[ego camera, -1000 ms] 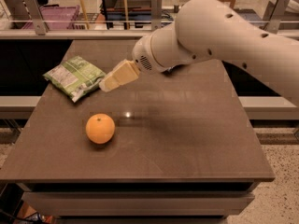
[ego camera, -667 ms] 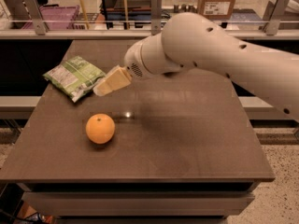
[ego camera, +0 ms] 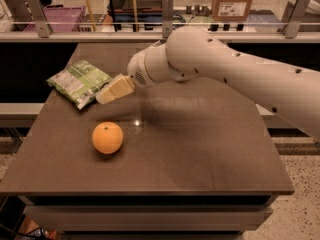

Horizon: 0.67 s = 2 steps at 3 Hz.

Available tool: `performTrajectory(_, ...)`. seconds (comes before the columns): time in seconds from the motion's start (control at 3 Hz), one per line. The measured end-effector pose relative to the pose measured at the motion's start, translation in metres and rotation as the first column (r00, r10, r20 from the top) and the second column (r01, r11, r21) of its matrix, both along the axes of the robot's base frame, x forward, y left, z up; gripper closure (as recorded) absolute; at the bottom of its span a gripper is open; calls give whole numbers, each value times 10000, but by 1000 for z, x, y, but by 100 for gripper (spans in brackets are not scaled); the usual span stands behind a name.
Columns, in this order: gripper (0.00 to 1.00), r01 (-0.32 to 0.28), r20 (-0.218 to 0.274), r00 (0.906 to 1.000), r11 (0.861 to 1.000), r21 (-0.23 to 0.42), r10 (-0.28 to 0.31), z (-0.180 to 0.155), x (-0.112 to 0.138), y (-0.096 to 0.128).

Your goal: Pick green jalapeno chip bag

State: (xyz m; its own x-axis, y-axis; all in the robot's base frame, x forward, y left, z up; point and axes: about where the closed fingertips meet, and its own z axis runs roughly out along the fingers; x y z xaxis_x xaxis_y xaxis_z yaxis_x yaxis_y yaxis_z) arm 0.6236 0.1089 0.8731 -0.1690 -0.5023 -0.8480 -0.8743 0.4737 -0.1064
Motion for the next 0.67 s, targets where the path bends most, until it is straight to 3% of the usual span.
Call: performTrajectory(0.67, 0, -1040, -505, 9927, 9889, 1060, 1098, -23, 28, 26)
